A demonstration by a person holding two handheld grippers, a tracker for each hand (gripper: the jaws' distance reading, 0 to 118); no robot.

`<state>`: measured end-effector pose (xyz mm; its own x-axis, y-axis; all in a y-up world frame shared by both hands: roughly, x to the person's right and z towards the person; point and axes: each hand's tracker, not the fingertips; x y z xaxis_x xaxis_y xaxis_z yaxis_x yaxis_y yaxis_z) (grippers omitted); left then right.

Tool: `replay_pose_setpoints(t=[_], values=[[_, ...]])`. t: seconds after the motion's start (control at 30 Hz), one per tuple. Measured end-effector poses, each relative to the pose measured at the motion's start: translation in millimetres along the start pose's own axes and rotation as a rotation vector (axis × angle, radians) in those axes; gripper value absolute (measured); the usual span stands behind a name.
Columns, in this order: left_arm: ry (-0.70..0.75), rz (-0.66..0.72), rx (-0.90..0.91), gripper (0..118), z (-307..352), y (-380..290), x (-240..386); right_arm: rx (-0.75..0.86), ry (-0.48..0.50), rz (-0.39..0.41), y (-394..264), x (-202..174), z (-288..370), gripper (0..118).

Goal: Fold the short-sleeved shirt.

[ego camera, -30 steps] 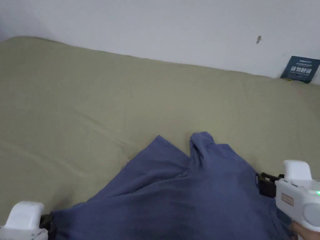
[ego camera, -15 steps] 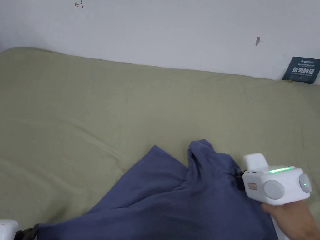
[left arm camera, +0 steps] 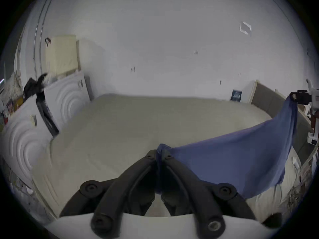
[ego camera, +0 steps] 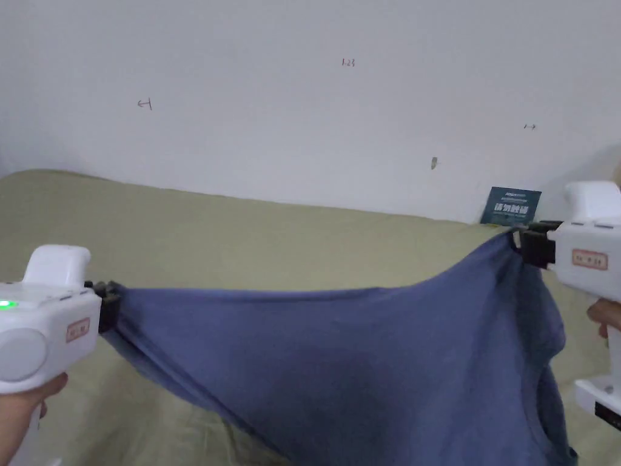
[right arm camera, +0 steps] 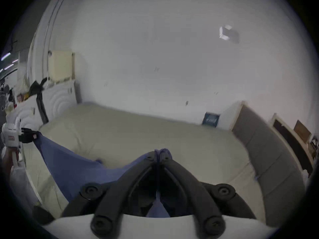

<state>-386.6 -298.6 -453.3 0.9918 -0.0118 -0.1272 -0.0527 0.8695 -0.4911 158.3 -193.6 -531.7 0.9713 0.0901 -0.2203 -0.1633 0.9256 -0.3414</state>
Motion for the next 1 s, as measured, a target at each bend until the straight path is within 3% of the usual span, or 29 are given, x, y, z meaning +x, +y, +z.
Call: replay_pose_setpoints(t=[0.07,0.23,0.37,0.57,0.73,0.83,1.0], values=[[0.01,-0.028,0.06,2,5,43,8,0.059,-0.045,-0.001,36,17,20,3],[0.008,-0.052,0.163,2,16,148,26,0.215,-0.07,-0.092,112,56,58,3],[0.028,-0.065,0.238,2,28,217,34,0.331,-0.095,-0.04,157,61,75,3],[0.1,-0.099,0.342,2,44,284,31,0.389,-0.099,-0.04,195,59,70,3],[0.154,-0.148,0.35,2,25,279,32,0.372,-0.105,-0.049,179,50,32,3],[0.136,-0.117,0.313,2,-6,248,33,0.35,-0.124,-0.047,144,48,-3,3],[0.117,-0.078,0.228,2,-59,172,33,0.275,-0.137,-0.112,77,49,-48,3]])
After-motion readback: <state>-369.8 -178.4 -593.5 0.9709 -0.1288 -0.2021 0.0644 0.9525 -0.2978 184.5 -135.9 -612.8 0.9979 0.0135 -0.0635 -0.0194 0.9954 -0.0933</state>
